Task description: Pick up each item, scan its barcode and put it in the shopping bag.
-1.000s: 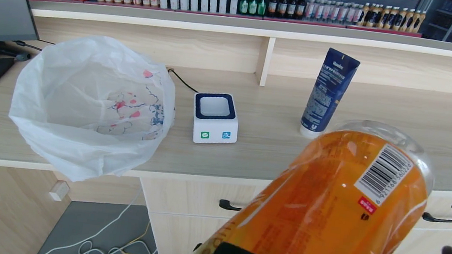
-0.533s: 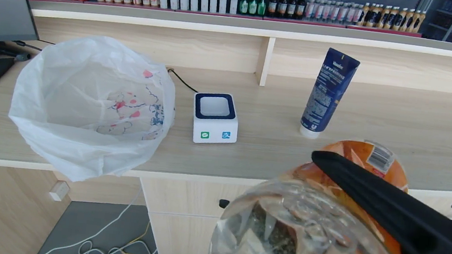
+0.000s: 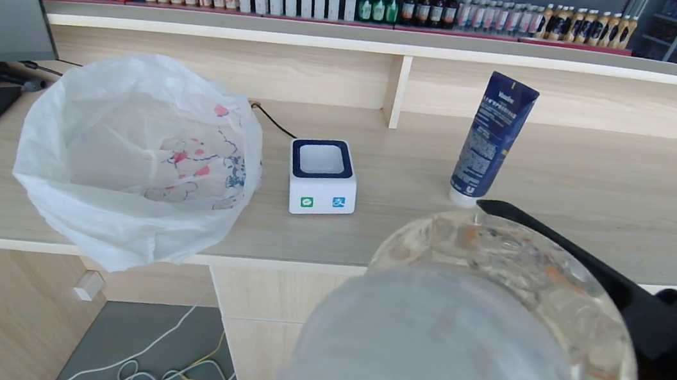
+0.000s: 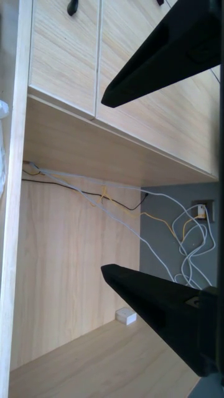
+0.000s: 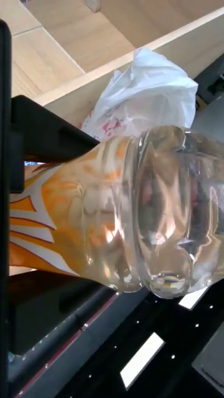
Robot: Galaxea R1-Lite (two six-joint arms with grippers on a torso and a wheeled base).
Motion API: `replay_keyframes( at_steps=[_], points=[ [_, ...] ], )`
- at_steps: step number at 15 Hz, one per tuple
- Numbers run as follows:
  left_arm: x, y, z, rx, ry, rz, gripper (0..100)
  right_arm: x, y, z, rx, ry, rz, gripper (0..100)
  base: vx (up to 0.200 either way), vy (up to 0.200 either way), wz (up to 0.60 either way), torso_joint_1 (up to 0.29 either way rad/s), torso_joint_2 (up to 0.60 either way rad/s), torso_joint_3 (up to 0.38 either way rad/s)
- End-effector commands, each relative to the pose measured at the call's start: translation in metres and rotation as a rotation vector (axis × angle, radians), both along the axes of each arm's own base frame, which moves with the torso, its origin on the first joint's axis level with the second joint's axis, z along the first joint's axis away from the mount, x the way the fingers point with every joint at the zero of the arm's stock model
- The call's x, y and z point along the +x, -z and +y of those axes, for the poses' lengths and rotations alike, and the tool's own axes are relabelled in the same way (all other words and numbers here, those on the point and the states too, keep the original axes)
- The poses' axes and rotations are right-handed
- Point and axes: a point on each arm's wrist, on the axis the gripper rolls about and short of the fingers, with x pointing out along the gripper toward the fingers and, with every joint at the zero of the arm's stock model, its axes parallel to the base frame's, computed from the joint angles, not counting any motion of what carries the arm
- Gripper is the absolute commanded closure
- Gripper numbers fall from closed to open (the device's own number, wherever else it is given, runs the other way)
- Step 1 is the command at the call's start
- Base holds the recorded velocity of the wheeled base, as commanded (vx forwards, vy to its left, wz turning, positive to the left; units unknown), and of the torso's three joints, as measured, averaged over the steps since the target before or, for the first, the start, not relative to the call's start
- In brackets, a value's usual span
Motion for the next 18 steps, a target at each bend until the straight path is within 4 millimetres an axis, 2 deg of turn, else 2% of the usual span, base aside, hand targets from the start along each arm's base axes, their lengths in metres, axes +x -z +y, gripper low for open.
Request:
replay_keyframes(
  at_steps=[1, 5, 8, 13, 14, 16, 18],
  points=[
    [0.000, 0.000, 0.000, 0.000, 0.001, 0.000, 0, 0.003, 0.007, 0.009, 0.002, -0.034, 0.066, 100, 0.000, 0.000, 0.00, 0.000, 0.00, 0.000],
    [0.000, 0.000, 0.000, 0.000, -0.001, 0.000, 0, 0.007, 0.011, 0.018, 0.032, -0.074, 0.137, 100, 0.000, 0.000, 0.00, 0.000, 0.00, 0.000],
    [0.000, 0.000, 0.000, 0.000, -0.001, 0.000, 0, 0.005, 0.015, 0.019, 0.081, -0.136, 0.252, 100, 0.000, 0.000, 0.00, 0.000, 0.00, 0.000],
    [0.000, 0.000, 0.000, 0.000, -0.001, 0.000, 0, 0.007, 0.011, 0.024, 0.135, -0.163, 0.302, 100, 0.000, 0.000, 0.00, 0.000, 0.00, 0.000],
    [0.000, 0.000, 0.000, 0.000, -0.001, 0.000, 0, 0.009, 0.013, 0.024, 0.215, -0.141, 0.420, 100, 0.000, 0.000, 0.00, 0.000, 0.00, 0.000],
    [0.000, 0.000, 0.000, 0.000, -0.001, 0.000, 0, 0.010, 0.019, 0.023, 0.294, -0.143, 0.548, 100, 0.000, 0.000, 0.00, 0.000, 0.00, 0.000],
    [0.000, 0.000, 0.000, 0.000, 0.001, 0.000, 0, 0.010, 0.021, 0.022, 0.317, -0.157, 0.590, 100, 0.000, 0.000, 0.00, 0.000, 0.00, 0.000]
  ],
)
